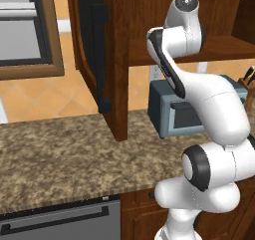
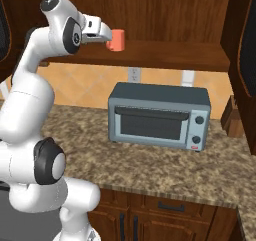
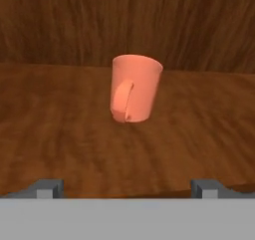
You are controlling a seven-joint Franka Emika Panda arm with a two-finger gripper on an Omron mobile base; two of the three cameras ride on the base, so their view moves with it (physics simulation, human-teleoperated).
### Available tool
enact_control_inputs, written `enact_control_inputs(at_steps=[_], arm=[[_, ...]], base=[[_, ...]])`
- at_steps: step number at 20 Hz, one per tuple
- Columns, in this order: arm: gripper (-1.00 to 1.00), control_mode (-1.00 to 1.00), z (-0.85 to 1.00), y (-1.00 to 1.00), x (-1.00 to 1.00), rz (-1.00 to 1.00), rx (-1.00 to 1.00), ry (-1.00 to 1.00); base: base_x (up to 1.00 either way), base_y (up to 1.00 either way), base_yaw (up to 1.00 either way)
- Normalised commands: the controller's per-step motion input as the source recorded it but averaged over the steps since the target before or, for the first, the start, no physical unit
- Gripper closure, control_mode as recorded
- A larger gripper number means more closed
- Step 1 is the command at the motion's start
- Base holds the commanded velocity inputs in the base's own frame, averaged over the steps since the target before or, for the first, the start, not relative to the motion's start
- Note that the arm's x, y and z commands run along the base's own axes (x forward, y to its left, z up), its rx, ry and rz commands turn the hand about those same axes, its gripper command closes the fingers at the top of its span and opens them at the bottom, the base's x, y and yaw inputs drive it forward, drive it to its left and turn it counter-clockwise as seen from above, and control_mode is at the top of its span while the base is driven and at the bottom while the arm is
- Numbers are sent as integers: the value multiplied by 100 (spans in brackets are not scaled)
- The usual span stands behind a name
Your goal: Gather all objects into one cabinet and sort the glasses and bowls to opposite sides.
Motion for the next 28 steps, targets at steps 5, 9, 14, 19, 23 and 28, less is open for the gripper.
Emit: enact_control_inputs(at_steps=[5,9,14,19,23,28], arm=[[-100,-100,-2,-4,51,-3,0,5],[-100,-100,-17,-3,39,-1,0,6],[-100,-100,0,0,45,-3,0,0],[-100,-100,-13,0,40,-3,0,5],[-100,-100,-10,0,40,-2,0,2],[-100,-100,0,-1,23,-1,0,2]], base=[[0,0,0],[0,0,0],[0,0,0],[0,0,0],[0,0,0],[0,0,0]])
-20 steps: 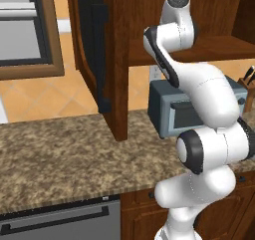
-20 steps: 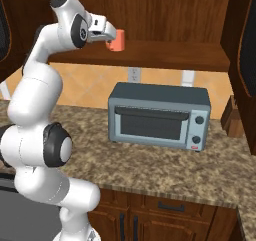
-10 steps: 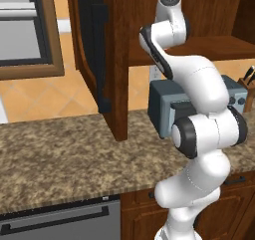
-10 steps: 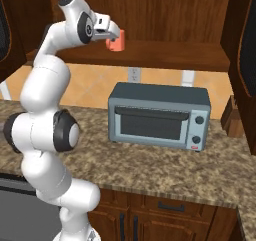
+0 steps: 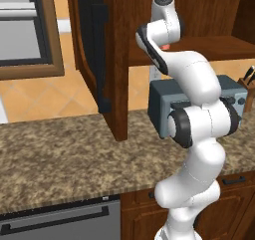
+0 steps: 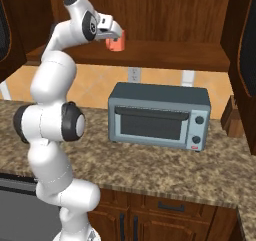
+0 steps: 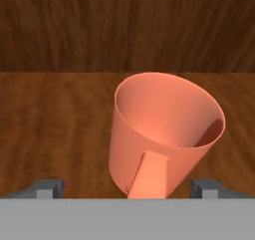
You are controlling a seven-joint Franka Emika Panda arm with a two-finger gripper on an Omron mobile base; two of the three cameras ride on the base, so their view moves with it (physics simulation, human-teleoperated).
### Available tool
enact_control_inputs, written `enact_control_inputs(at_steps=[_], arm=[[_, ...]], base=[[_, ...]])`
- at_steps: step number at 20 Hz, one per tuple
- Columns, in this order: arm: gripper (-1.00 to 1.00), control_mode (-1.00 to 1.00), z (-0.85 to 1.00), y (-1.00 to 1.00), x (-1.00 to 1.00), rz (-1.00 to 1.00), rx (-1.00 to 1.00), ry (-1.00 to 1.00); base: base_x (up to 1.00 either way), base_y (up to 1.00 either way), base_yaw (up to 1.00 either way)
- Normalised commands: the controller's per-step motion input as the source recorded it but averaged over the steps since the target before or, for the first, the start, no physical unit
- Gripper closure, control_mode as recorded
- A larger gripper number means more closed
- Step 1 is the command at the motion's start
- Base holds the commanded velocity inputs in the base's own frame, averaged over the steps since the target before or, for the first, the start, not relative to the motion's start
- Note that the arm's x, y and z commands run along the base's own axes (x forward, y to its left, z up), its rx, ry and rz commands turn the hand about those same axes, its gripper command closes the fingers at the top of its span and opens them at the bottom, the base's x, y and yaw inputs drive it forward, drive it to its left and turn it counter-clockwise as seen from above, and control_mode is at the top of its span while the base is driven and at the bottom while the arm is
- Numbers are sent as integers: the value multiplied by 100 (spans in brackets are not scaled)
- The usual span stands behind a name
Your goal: Gather all objects into one cabinet and sort the glasses and bowls to opposite sides.
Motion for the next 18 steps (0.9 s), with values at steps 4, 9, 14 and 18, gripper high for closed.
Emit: enact_control_inputs(at_steps=[4,9,14,18], arm=[[-100,-100,-4,-7,17,0,0,5],[-100,-100,0,-1,2,0,0,0],[100,-100,-6,0,0,0,11,0],[100,-100,0,-1,0,0,2,0]], base=[[0,0,0],[0,0,0],[0,0,0],[0,0,0]])
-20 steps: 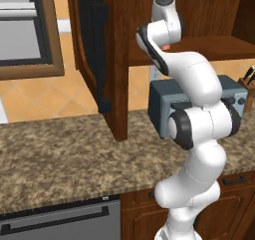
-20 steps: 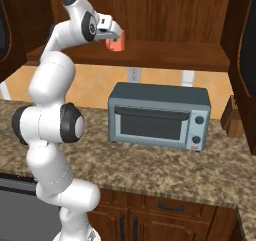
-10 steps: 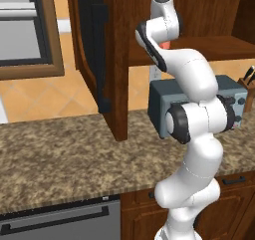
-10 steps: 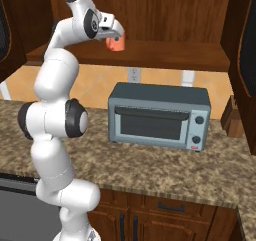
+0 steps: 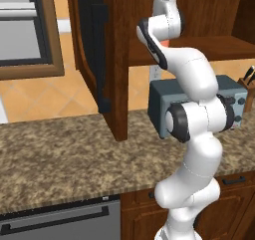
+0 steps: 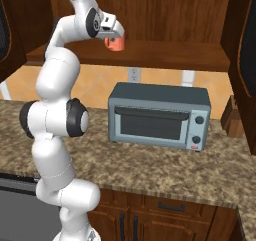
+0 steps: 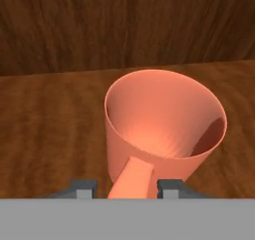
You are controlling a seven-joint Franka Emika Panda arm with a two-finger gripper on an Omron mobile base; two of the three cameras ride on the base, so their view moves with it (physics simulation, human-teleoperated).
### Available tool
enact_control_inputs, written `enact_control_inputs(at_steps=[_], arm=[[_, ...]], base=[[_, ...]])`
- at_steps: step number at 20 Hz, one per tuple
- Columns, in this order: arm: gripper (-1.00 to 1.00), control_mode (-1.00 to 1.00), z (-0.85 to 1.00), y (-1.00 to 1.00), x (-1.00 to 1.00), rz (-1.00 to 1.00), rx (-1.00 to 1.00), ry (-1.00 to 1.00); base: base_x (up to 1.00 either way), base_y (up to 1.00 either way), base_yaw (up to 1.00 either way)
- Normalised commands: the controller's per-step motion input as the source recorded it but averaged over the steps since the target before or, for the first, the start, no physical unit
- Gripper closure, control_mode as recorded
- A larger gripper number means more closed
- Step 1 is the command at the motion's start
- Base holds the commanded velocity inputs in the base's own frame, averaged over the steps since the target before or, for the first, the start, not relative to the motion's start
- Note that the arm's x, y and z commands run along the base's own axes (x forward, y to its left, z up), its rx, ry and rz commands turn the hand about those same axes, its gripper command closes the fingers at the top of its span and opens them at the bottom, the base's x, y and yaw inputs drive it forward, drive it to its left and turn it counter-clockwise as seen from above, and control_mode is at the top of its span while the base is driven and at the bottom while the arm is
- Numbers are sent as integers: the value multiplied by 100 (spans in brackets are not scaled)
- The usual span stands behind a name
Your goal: Gather all objects into one cabinet and sort the glasses and bowls to opposite sides.
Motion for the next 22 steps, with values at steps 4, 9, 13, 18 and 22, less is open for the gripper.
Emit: enact_control_inputs(at_steps=[4,9,13,18,22], arm=[[100,-100,0,0,-16,0,0,-2],[100,-100,0,0,-82,0,0,-11],[100,-100,-3,0,-99,0,0,-10],[100,-100,-7,3,-69,-3,1,-2],[100,-100,8,0,-80,-1,8,-10]], base=[[0,0,0],[0,0,0],[0,0,0],[0,0,0],[0,0,0]])
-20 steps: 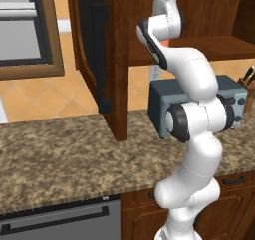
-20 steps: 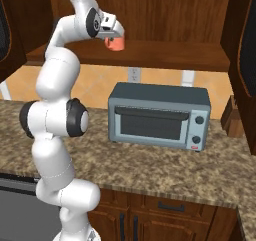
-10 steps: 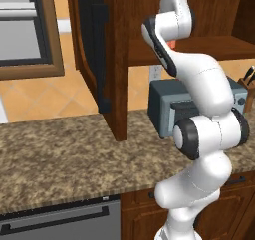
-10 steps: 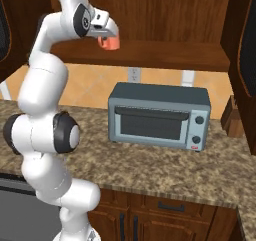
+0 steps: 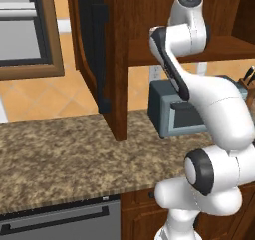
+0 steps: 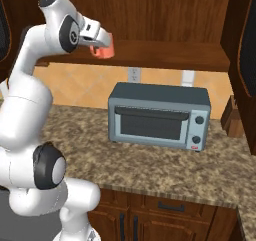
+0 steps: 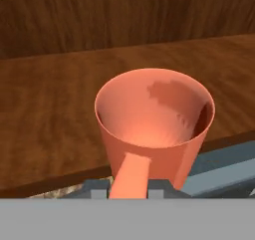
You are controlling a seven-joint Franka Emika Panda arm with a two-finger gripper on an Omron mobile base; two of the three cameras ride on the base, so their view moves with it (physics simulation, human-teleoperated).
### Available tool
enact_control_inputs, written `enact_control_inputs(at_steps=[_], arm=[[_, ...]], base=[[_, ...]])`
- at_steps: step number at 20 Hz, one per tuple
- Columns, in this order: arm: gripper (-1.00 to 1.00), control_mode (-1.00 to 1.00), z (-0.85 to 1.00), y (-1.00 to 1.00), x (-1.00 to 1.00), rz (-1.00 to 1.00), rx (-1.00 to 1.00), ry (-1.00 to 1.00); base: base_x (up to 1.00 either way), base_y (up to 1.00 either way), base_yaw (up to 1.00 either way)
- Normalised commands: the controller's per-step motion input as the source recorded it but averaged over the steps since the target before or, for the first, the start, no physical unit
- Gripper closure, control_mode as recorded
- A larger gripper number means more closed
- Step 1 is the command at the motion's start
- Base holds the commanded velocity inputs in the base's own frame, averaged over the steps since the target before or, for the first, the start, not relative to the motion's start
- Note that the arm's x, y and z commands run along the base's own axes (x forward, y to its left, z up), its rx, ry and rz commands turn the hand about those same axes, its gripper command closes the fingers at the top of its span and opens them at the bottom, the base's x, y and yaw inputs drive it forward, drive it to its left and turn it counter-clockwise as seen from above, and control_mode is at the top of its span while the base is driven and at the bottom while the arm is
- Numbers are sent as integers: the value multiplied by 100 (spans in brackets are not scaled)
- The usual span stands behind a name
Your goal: Gather all objects into one cabinet and sort the glasses and bowls to opposite sides.
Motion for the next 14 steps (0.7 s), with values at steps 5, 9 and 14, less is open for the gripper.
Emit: enact_control_inputs(at_steps=[5,9,14], arm=[[100,-100,3,2,-100,-1,15,-3],[100,-100,1,6,-100,0,13,-3],[100,-100,-2,7,-100,0,-1,-14]], base=[[0,0,0],[0,0,0],[0,0,0]])
